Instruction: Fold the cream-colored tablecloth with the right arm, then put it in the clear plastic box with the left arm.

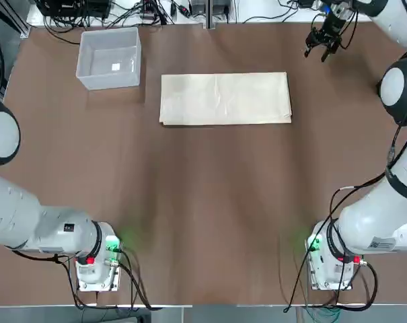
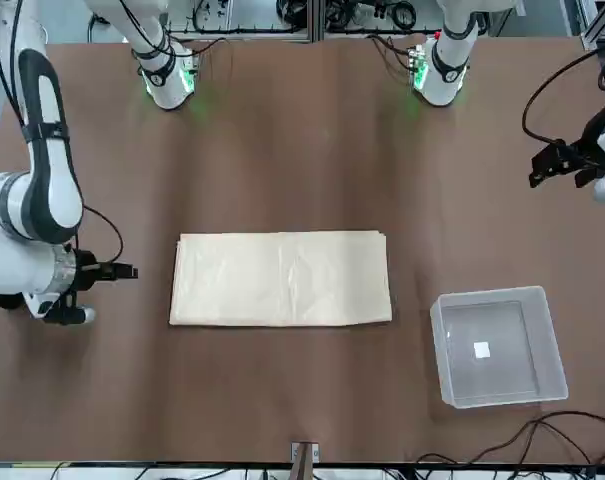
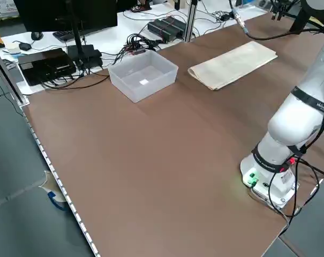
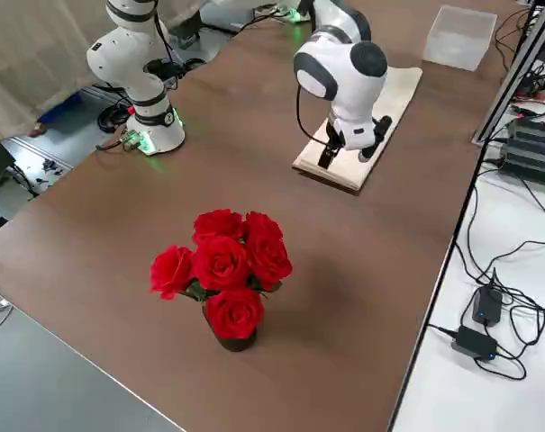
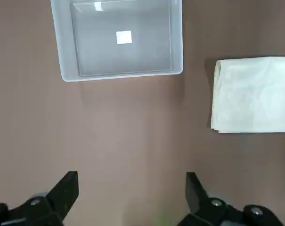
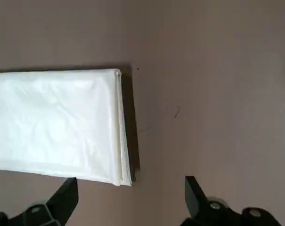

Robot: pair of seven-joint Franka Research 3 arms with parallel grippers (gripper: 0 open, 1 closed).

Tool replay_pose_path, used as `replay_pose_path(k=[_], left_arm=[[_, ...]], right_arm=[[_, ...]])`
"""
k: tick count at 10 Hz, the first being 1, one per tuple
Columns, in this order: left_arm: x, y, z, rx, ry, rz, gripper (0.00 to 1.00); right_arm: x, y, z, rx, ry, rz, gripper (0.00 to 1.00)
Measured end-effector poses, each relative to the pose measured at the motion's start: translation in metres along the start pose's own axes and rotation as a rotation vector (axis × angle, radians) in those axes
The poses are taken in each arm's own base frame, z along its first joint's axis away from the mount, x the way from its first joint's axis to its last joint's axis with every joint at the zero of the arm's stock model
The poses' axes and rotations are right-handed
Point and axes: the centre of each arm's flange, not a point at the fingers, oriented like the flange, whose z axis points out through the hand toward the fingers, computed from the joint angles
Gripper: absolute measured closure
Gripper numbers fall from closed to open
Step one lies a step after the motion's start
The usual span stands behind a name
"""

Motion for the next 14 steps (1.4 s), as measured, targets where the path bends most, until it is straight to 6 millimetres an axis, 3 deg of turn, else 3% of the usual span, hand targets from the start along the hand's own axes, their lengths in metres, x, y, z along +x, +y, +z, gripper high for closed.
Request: replay_pose_path(k=[6, 9, 12, 14], left_arm=[[0.001, 0.002, 0.002, 0.0, -0.003, 0.003, 0.0], [0.003, 0.003, 0.005, 0.0, -0.01, 0.006, 0.0], [0.003, 0.004, 0.006, 0.0, -0.01, 0.007, 0.0], [0.003, 0.004, 0.006, 0.0, -0.012, 0.007, 0.0]], right_arm=[[-0.012, 0.012, 0.089, 0.048, 0.052, 0.081, 0.0], [-0.014, 0.005, 0.115, 0.098, 0.11, 0.128, 0.0], [-0.007, -0.02, 0.14, 0.122, 0.144, 0.142, 0.0], [-0.007, -0.022, 0.152, 0.122, 0.13, 0.145, 0.0]])
